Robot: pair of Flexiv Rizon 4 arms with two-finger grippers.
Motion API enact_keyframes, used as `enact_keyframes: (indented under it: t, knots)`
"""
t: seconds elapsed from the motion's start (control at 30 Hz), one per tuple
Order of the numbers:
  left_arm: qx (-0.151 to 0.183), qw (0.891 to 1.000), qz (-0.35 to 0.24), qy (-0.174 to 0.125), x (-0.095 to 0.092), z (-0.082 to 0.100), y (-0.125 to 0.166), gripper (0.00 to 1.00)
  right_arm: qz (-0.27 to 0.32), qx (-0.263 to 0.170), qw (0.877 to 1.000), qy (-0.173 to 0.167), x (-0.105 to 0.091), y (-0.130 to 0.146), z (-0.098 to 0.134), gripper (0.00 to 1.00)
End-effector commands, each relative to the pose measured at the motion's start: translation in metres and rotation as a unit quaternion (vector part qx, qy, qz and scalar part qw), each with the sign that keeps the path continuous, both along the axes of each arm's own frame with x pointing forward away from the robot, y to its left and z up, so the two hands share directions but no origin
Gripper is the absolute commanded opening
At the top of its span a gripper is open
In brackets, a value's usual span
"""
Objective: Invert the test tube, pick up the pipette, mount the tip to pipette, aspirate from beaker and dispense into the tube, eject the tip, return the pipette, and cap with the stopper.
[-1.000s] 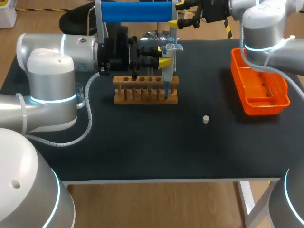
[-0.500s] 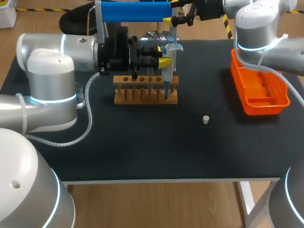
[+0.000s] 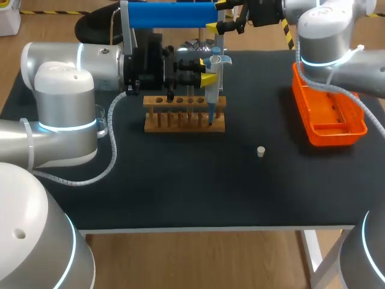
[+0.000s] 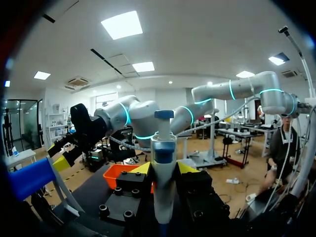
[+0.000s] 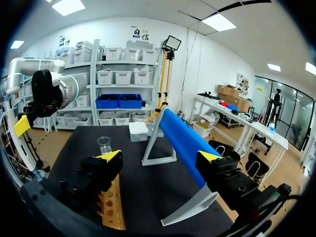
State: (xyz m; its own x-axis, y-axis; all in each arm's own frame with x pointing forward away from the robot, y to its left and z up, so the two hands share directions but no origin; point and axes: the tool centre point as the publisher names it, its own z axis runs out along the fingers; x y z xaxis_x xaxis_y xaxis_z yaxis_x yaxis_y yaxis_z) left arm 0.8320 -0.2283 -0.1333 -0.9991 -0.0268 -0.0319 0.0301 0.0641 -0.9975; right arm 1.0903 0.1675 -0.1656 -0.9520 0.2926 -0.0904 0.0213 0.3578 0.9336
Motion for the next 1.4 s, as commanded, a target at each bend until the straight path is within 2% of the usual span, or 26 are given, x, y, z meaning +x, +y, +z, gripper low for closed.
enact_keyframes:
  t: [0.03, 0.13, 0.23, 0.6, 0.77, 0.93, 1.17, 1.4]
  knots:
    - [0.002, 1.000, 0.000, 0.000, 0.000, 0.001, 0.000, 0.00, 0.000, -0.001, 1.000, 0.001, 0.000, -0.001, 0.001, 1.00]
    - [0.002, 1.000, 0.000, 0.000, 0.000, 0.001, 0.000, 0.00, 0.000, -0.001, 1.000, 0.001, 0.000, -0.001, 0.001, 1.00]
    - [-0.001, 1.000, 0.020, -0.001, 0.010, 0.003, 0.012, 0.00, 0.000, -0.001, 1.000, 0.001, 0.000, -0.001, 0.001, 1.00]
    - [0.023, 0.995, 0.100, -0.004, 0.040, 0.015, 0.082, 0.00, 0.000, -0.001, 1.000, 0.001, 0.000, -0.001, 0.001, 1.00]
    - [0.037, 0.987, 0.153, 0.014, 0.068, 0.012, 0.114, 0.00, 0.000, -0.001, 1.000, 0.001, 0.000, -0.001, 0.001, 1.00]
    - [0.039, 0.980, 0.194, 0.022, 0.098, 0.009, 0.130, 0.00, 0.000, -0.001, 1.000, 0.001, 0.000, -0.001, 0.001, 1.00]
    - [0.038, 0.970, 0.238, 0.023, 0.136, 0.004, 0.140, 0.00, 0.000, -0.001, 1.000, 0.001, 0.000, -0.001, 0.001, 1.00]
    - [0.019, 0.952, 0.304, 0.014, 0.165, 0.007, 0.148, 0.00, 0.000, -0.001, 1.000, 0.001, 0.000, -0.001, 0.001, 1.00]
